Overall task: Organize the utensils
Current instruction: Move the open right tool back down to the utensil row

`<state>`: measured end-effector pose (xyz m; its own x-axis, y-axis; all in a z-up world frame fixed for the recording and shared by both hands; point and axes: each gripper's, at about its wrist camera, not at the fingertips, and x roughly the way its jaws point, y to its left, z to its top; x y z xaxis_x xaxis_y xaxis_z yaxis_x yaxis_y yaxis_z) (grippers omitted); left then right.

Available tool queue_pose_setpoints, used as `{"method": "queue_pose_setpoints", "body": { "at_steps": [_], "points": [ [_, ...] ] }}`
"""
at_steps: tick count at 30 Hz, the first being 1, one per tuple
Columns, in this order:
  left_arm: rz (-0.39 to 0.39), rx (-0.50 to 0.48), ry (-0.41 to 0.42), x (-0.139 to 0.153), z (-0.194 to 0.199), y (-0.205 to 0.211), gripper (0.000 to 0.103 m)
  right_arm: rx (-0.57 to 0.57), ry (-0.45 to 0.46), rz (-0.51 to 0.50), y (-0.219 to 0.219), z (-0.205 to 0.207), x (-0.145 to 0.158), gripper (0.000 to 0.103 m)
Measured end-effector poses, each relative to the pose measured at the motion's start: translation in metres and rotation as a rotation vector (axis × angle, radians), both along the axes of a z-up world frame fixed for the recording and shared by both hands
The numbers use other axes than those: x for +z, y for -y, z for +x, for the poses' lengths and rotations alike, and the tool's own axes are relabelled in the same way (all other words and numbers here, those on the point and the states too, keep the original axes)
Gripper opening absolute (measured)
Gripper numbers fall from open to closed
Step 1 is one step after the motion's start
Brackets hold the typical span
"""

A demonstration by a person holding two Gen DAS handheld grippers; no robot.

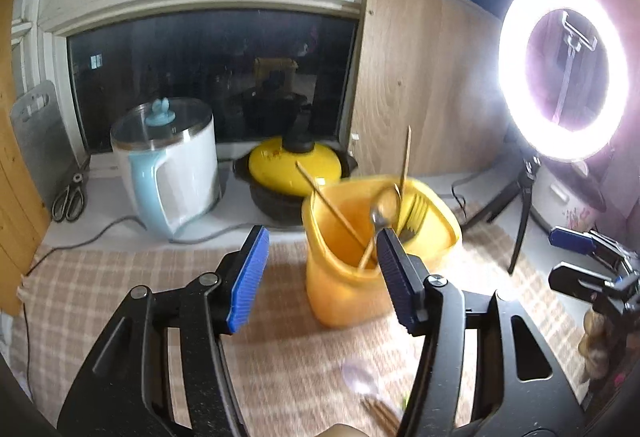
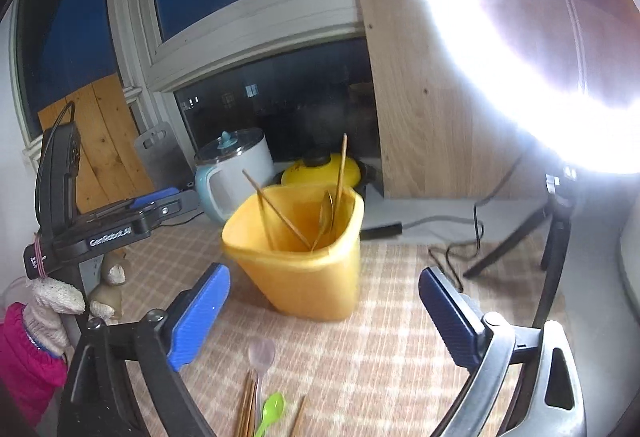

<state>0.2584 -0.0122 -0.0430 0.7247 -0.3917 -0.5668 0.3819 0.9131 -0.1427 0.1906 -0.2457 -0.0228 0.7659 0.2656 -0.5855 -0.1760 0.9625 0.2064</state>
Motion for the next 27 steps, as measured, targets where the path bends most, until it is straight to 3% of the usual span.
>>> {"method": "queue_pose_setpoints", "body": {
  "at_steps": [8,13,21,27],
  "points": [
    [-0.014,-0.013,-0.144,-0.036,-0.024,-0.006,0.058,0.040,-0.117,-0.028,0.012,-0.026,-0.033,0.097],
    [-0.021,-0.008,-0.209,-0.056,-0.039,-0.008,0.058,0.066,-0.210,0.006,0.016,-0.036,-0.057,0.097],
    [-0.016,-0.018,-0.324,-0.086,-0.063,-0.006,0.058,0.121,-0.387,0.009,0.001,-0.044,-0.100,0.078],
    [0.032,0.004,-0.433,-0.113,-0.094,0.012,0.054,0.150,-0.469,-0.014,-0.017,-0.053,-0.120,0.056]
  ]
}}
